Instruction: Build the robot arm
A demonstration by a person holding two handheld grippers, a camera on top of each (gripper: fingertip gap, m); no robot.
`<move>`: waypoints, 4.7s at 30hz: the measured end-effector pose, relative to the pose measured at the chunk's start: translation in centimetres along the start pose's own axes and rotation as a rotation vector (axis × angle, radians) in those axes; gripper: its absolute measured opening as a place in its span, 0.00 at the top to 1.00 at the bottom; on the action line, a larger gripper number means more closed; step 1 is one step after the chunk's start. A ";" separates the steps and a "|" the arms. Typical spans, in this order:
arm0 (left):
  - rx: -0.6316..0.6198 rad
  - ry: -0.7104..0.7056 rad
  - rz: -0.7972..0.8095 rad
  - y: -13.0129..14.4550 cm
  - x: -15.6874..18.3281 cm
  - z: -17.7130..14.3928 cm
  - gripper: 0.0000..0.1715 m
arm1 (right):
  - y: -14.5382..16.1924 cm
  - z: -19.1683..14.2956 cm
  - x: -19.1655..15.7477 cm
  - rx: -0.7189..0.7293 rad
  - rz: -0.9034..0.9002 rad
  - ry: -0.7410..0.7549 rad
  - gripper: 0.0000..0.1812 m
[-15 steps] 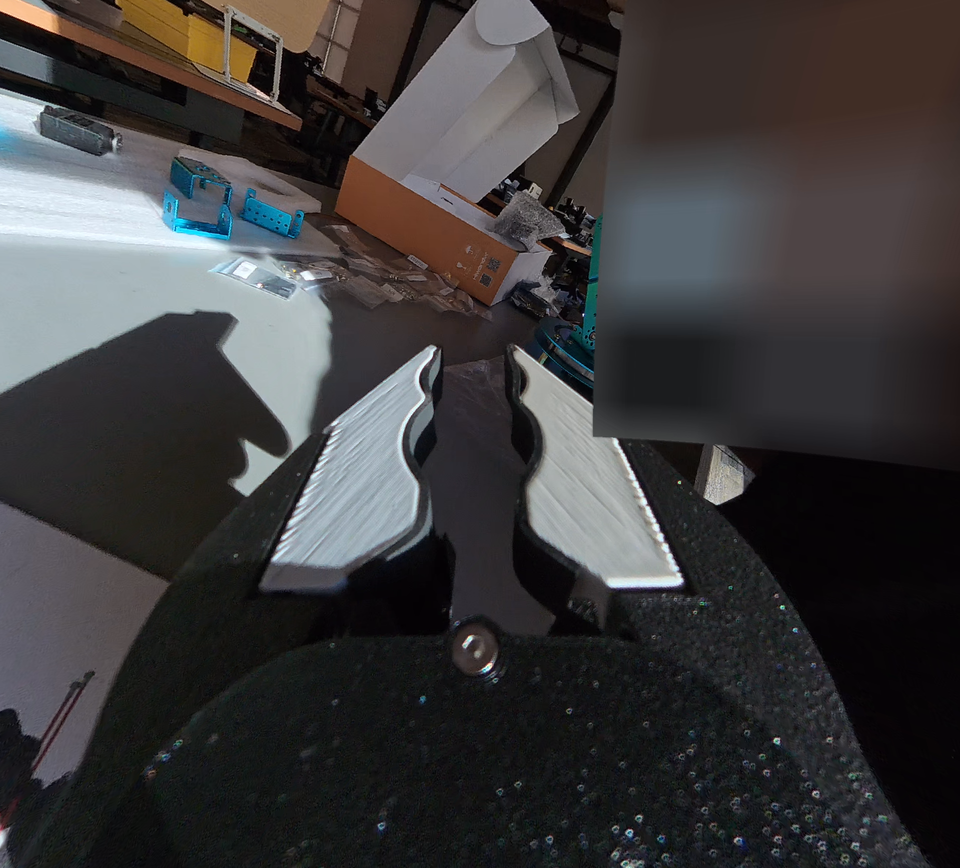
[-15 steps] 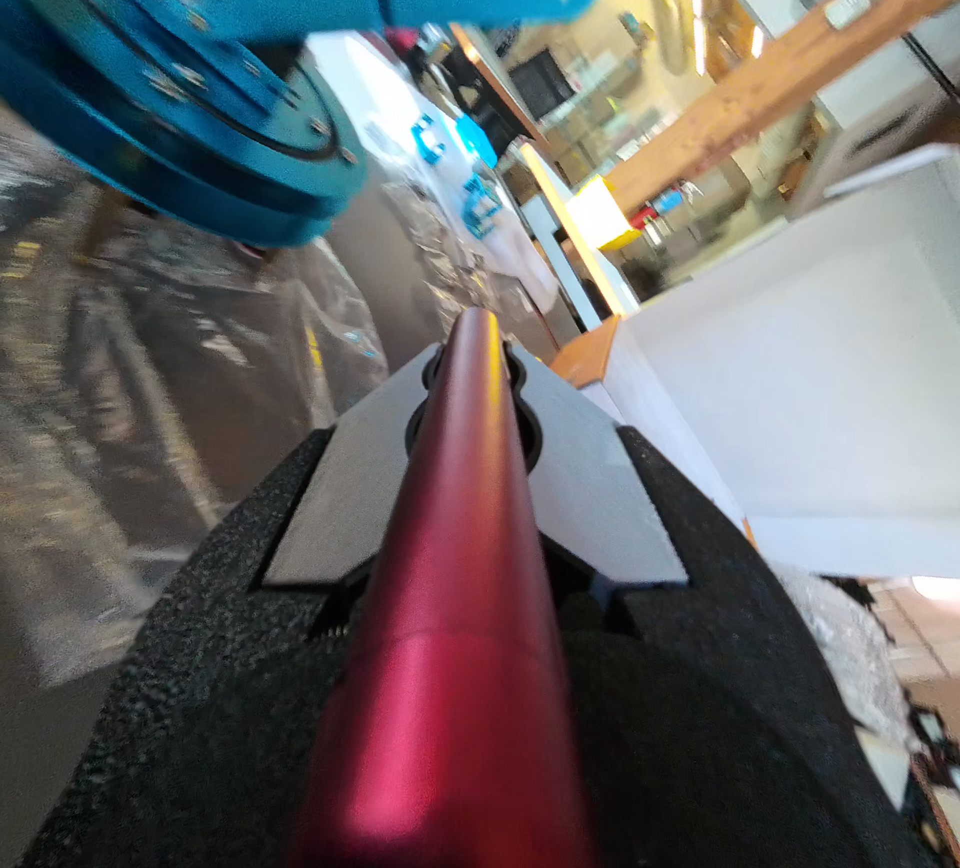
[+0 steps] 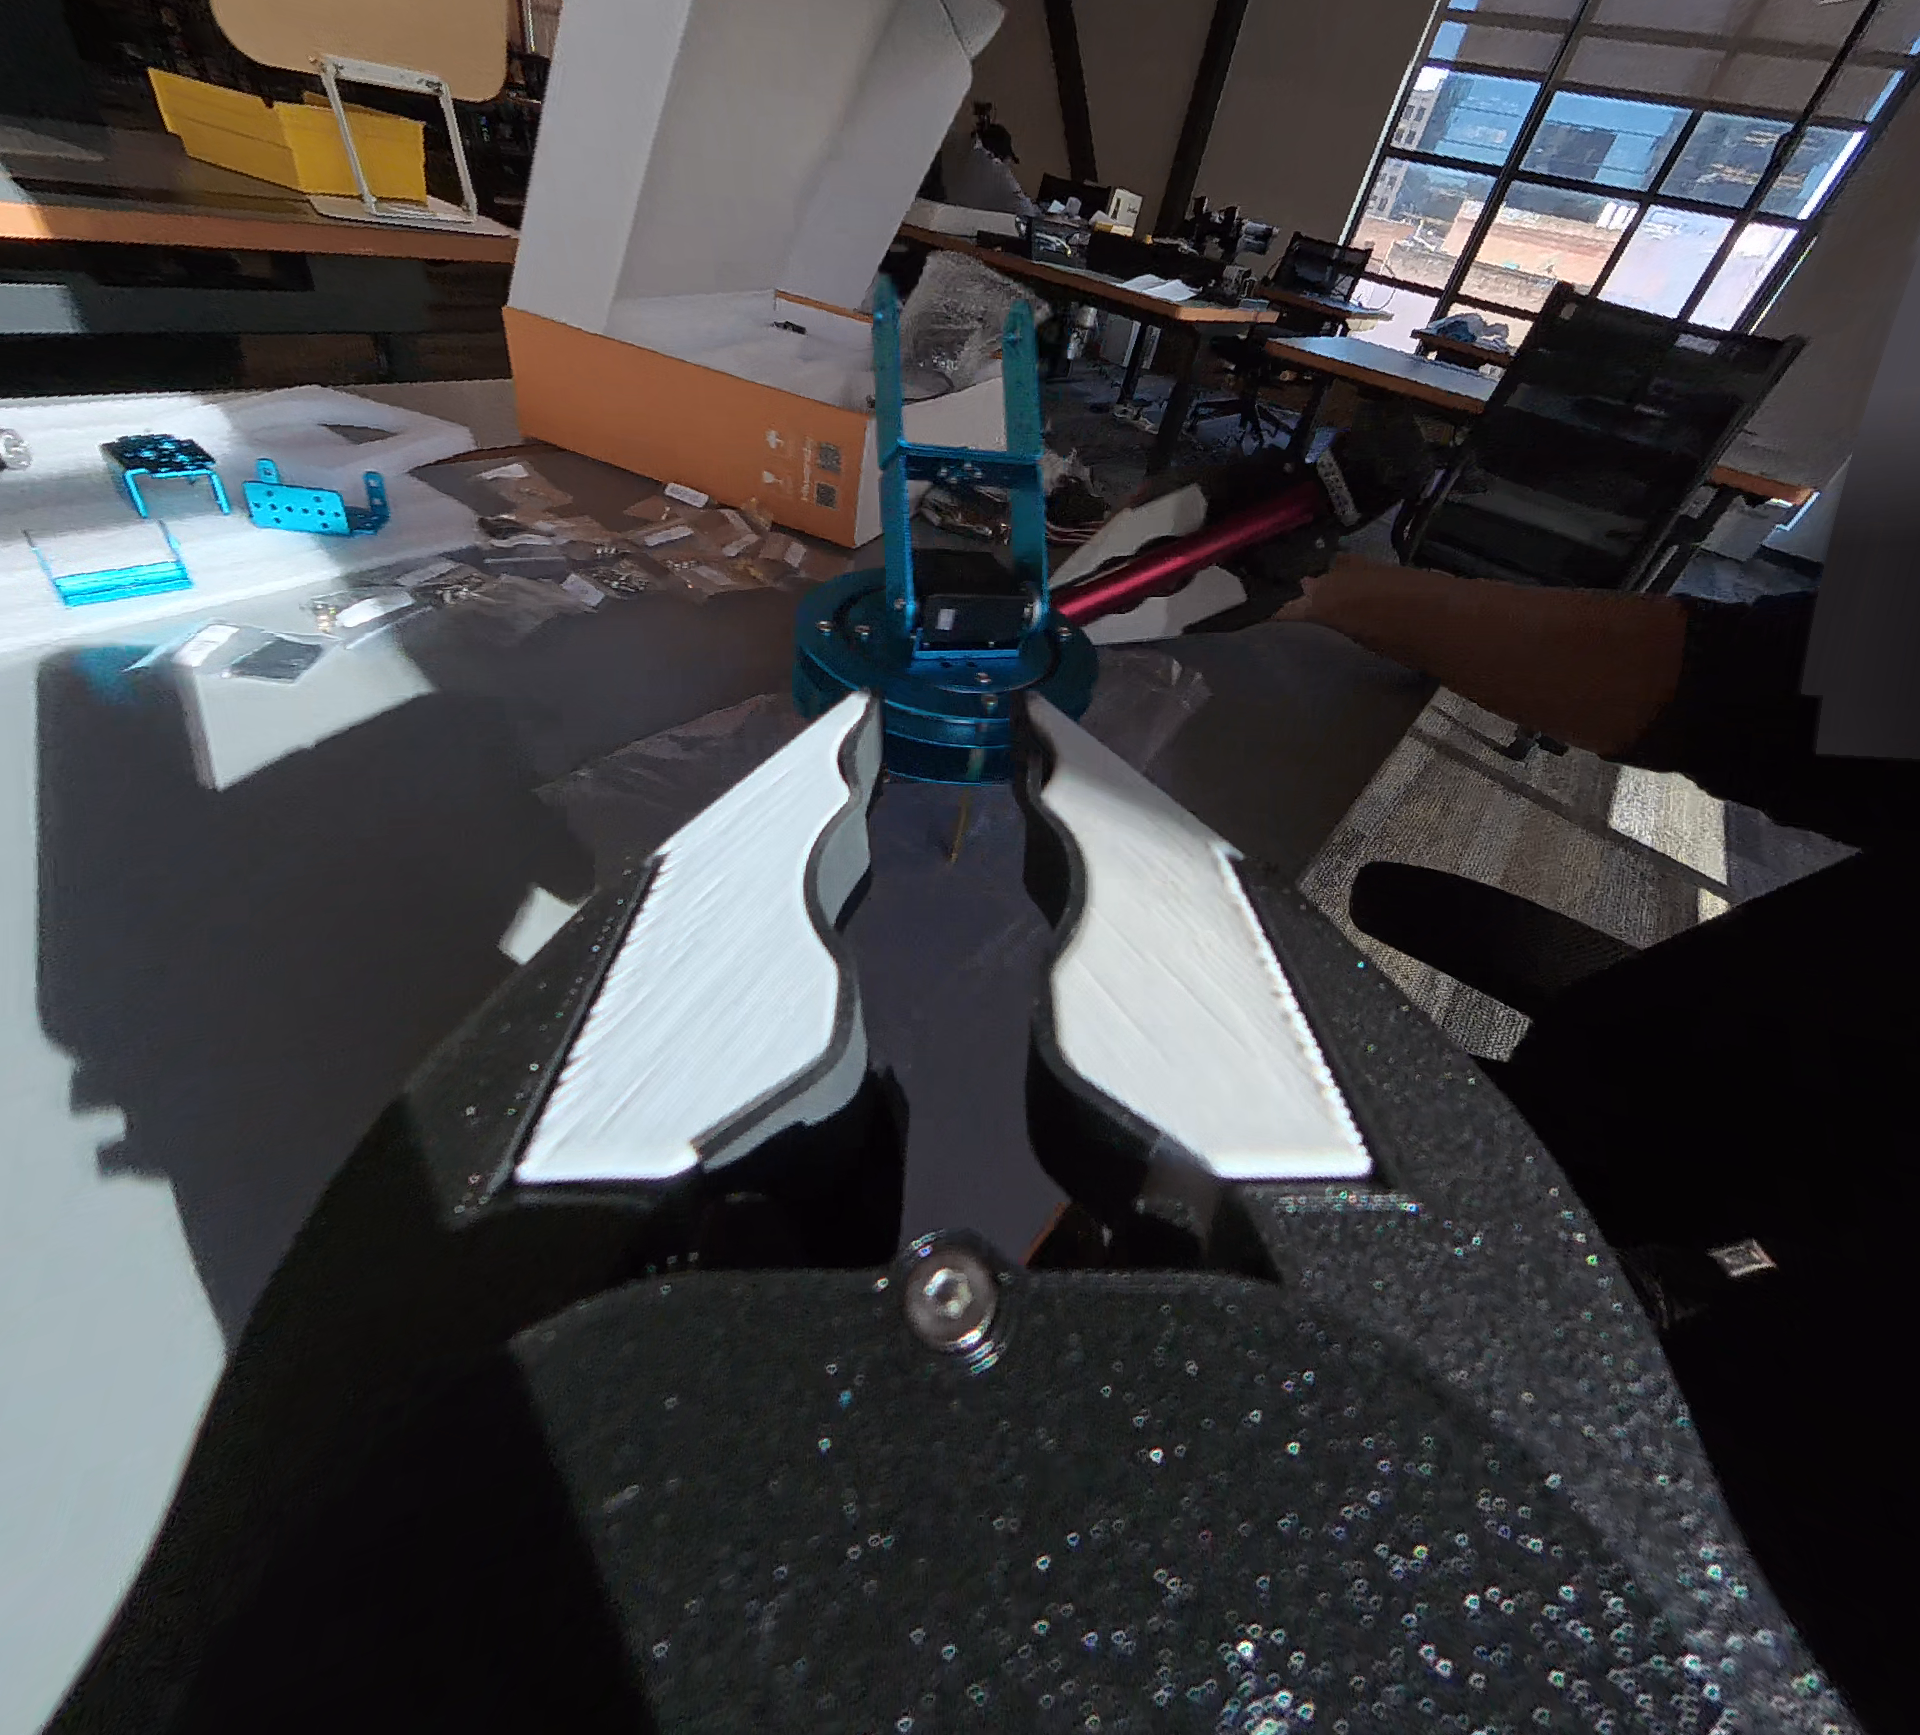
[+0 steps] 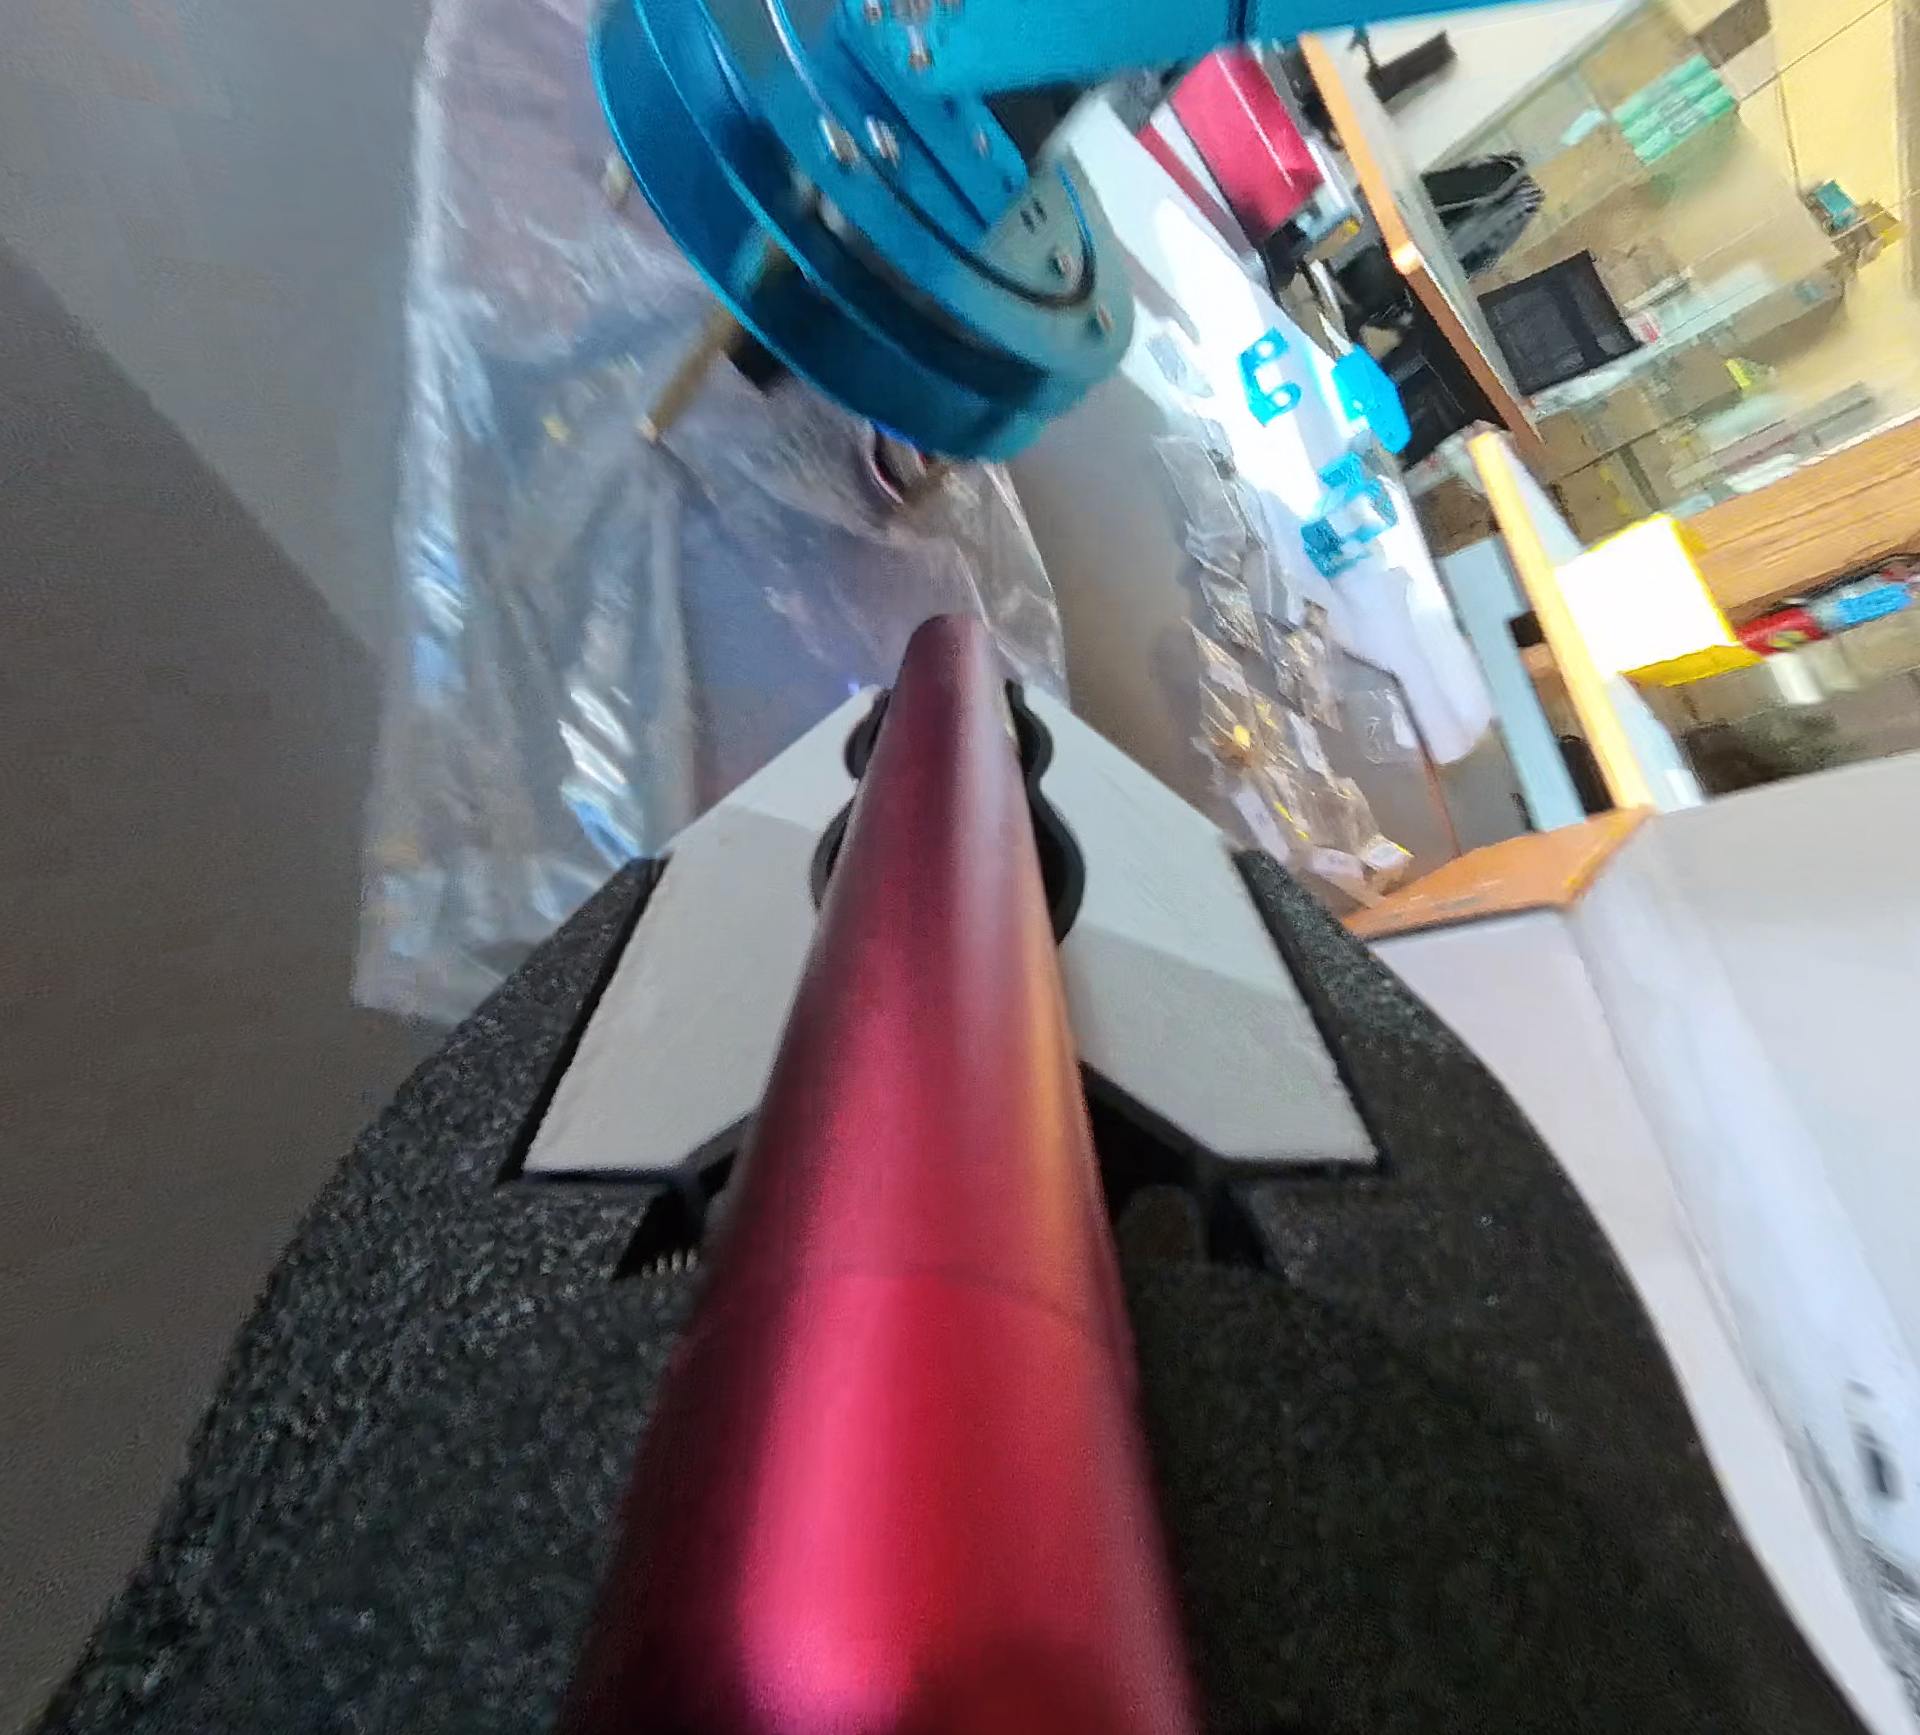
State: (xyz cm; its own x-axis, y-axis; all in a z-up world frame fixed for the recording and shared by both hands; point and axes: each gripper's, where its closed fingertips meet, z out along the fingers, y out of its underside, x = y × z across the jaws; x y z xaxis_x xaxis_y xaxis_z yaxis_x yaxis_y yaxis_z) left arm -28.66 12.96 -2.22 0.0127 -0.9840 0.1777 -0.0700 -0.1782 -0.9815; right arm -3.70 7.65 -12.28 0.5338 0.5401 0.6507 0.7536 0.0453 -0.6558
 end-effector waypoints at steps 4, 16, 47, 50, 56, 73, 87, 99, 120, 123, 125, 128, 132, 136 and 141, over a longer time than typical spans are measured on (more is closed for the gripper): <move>-0.027 -0.036 0.049 1.1 3.4 0.6 0.86 | 2.8 0.1 1.5 -0.051 -0.182 0.085 0.87; -0.087 -0.129 -0.006 5.1 7.3 -0.4 0.86 | 5.6 -8.2 2.1 -0.315 -0.497 0.341 0.88; -0.304 0.173 0.025 0.3 -2.7 10.6 0.66 | -6.3 -5.2 -6.1 -0.173 0.704 -0.015 0.67; -0.414 0.356 -0.064 0.8 -3.7 13.0 0.64 | -7.7 -1.4 -5.4 -0.174 0.905 -0.058 0.49; -0.619 0.537 -0.033 5.4 -4.5 11.9 0.44 | -6.7 4.0 -2.9 -0.254 0.872 0.012 0.37; -0.649 0.474 0.073 7.3 -0.7 15.3 0.49 | -4.5 4.3 -1.7 -0.409 0.710 -0.206 0.39; -0.624 0.044 -0.025 10.3 2.8 18.9 0.53 | -0.1 1.4 -1.2 -0.321 0.379 -0.636 0.39; -0.512 0.017 0.061 9.5 2.7 18.2 0.53 | 0.9 -0.3 1.2 -0.151 0.469 -0.586 0.39; -0.514 0.170 0.171 8.5 2.9 21.1 0.44 | -0.7 -0.4 -0.5 -0.234 0.625 -0.481 0.40; -0.494 0.111 0.139 8.3 2.6 21.6 0.44 | -0.2 -0.2 0.0 -0.239 0.603 -0.559 0.40; -0.489 0.067 0.154 8.3 2.3 21.9 0.44 | 0.3 0.1 0.2 -0.223 0.590 -0.597 0.40; -0.485 0.034 0.179 8.4 2.2 22.1 0.44 | 0.8 0.4 0.4 -0.198 0.548 -0.597 0.39; -0.439 0.011 0.151 8.4 2.3 21.6 0.46 | 0.7 0.4 0.4 -0.137 0.569 -0.579 0.39; -0.351 -0.031 0.114 7.9 2.2 16.4 0.50 | 1.0 -1.1 2.1 -0.055 0.707 -0.444 0.42; -0.338 -0.166 0.085 9.5 1.2 6.4 0.61 | 1.0 -5.3 0.2 -0.098 0.725 -0.258 0.63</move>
State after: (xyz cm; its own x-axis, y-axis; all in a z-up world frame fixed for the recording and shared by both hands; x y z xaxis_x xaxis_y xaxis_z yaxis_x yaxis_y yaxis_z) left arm -22.93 10.08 -11.81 0.1516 -0.9869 0.0553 -0.4022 -0.1127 -0.9086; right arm -0.78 3.40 -10.76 0.8096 0.5852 -0.0460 0.2869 -0.4627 -0.8388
